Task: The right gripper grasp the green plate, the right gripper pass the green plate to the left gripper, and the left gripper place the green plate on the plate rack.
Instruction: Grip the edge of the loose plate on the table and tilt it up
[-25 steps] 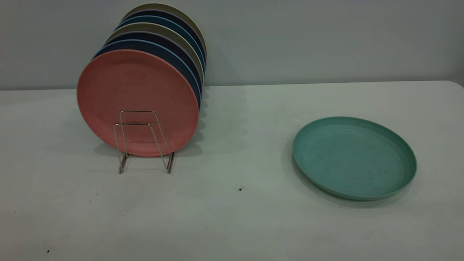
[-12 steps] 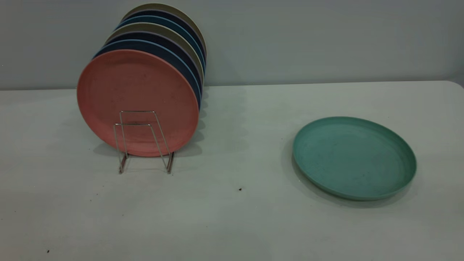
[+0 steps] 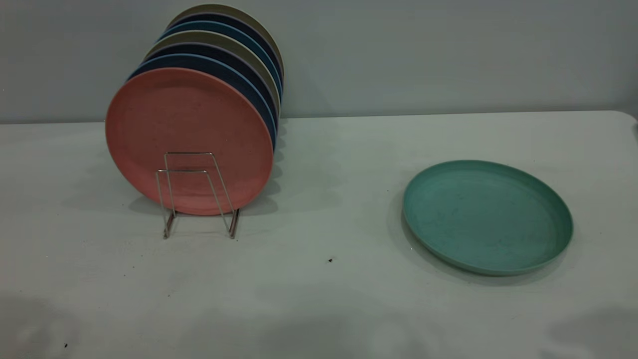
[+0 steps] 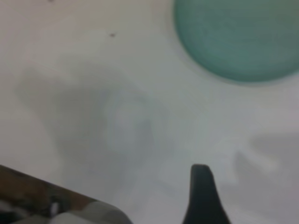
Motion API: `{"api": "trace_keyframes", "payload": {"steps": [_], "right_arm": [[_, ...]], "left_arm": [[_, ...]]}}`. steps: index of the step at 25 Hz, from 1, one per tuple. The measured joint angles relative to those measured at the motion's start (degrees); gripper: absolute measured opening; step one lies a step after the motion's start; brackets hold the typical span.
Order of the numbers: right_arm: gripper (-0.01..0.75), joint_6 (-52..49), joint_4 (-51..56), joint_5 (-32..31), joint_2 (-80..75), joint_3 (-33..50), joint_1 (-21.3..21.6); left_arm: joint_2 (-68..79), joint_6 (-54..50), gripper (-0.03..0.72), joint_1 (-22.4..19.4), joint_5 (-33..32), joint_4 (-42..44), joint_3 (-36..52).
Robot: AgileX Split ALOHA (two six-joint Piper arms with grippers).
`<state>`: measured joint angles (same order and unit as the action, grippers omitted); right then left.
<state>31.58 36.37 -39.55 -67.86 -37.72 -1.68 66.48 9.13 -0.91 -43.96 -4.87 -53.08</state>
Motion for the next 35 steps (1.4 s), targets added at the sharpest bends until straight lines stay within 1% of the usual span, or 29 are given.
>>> {"api": "trace_keyframes", "payload": {"steps": [3, 6, 9, 11, 12, 15, 19, 23, 26, 30, 35], "right_arm": [[0.529, 7.3, 8.6, 2.8, -8.8, -0.9, 0.0], [0.529, 12.4, 14.5, 5.4, -17.3, -2.5, 0.0], [0.529, 15.1, 17.1, 7.7, -25.3, -5.0, 0.3], [0.529, 15.5, 17.8, 8.6, -29.4, -6.9, 1.2], [0.529, 15.6, 18.1, 8.7, -31.5, -7.7, 2.0], [0.529, 17.0, 18.7, 7.7, -37.1, -10.7, 5.3], [0.529, 20.3, 22.8, 5.0, -43.9, -13.7, 10.9], [0.529, 24.5, 28.3, 3.1, -50.1, -16.3, 15.4], [0.529, 27.6, 32.4, 1.4, -54.6, -18.4, 17.1], [0.529, 29.9, 35.7, 0.1, -59.9, -21.1, 17.4], [0.523, 30.8, 38.0, -1.0, -65.0, -24.3, 17.4]], "left_arm": [[6.5, 5.3, 0.541, 0.9, 2.5, -6.7, -1.4], [12.6, 10.8, 0.541, 3.6, 5.0, -14.3, -2.5], [19.3, 15.5, 0.541, 7.7, 7.1, -20.3, -4.2], [23.0, 17.4, 0.541, 10.9, 8.4, -23.2, -5.7], [25.7, 17.8, 0.541, 13.0, 9.3, -24.5, -6.6], [32.1, 18.4, 0.541, 17.3, 10.8, -27.1, -10.1], [40.4, 18.6, 0.541, 21.6, 12.0, -30.1, -15.9], [47.5, 18.6, 0.541, 24.4, 12.7, -30.7, -21.0], [50.5, 18.6, 0.541, 25.8, 13.1, -30.9, -23.0], [51.3, 18.6, 0.541, 26.8, 13.1, -31.0, -23.4], [51.3, 18.6, 0.541, 26.9, 13.1, -31.0, -23.4]]}}
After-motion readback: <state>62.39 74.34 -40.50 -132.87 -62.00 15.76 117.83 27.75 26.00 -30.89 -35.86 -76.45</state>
